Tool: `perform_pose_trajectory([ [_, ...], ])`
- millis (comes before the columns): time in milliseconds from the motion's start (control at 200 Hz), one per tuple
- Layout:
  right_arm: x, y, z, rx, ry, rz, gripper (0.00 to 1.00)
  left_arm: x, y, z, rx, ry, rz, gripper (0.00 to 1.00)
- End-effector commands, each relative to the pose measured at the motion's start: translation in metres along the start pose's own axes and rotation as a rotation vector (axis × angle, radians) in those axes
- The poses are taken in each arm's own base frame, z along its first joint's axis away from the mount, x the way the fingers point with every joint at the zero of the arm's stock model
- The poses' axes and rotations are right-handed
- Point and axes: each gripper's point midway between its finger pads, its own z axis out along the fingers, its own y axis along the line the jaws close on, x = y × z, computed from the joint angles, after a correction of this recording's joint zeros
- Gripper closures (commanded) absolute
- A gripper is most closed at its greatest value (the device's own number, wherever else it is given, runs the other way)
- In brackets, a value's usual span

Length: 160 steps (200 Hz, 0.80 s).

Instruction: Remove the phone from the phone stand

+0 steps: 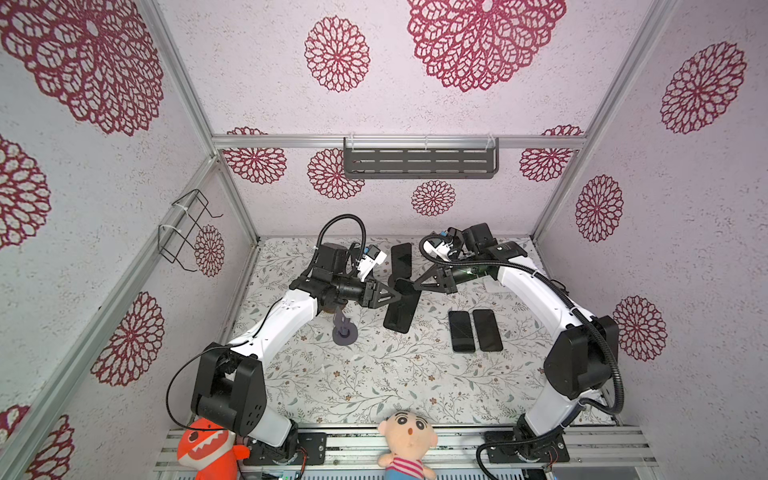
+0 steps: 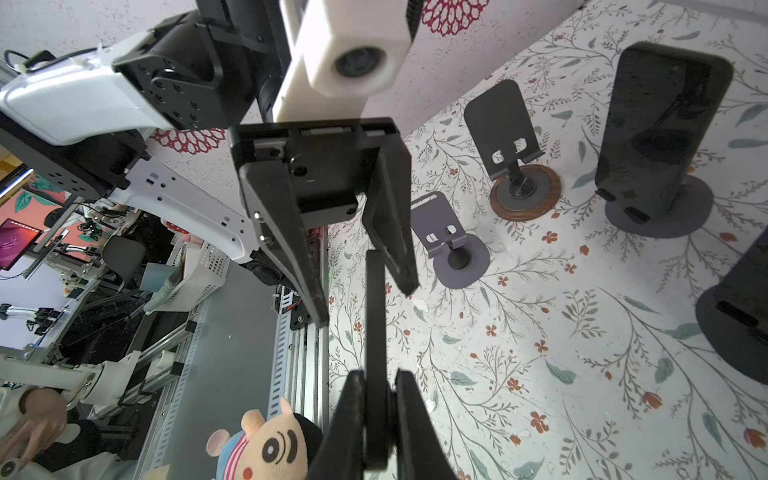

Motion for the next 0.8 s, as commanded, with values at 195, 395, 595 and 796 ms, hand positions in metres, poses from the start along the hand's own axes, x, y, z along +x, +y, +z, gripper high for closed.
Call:
perform_pose_trajectory([
  [195,-0.014,0.013,0.004,-0.11,-0.019,-0.06,1.0,0.0,-0.009,0.005,0.068,-0.003,0.022,0.85],
  [395,-0.012,0.003,0.009,-0.104,-0.006,-0.036,0.87,0.0,-0.004,0.007,0.052,-0.005,0.009,0.99],
  [595,-0.012,-0.028,-0.003,0.046,-0.011,0.046,0.37,-0.001,0.002,0.008,0.022,-0.011,0.0,1.0],
  [796,-0.005,-0.07,-0.04,0.499,-0.075,0.184,0.17,-0.018,0.016,0.006,-0.065,-0.106,-0.034,1.0],
])
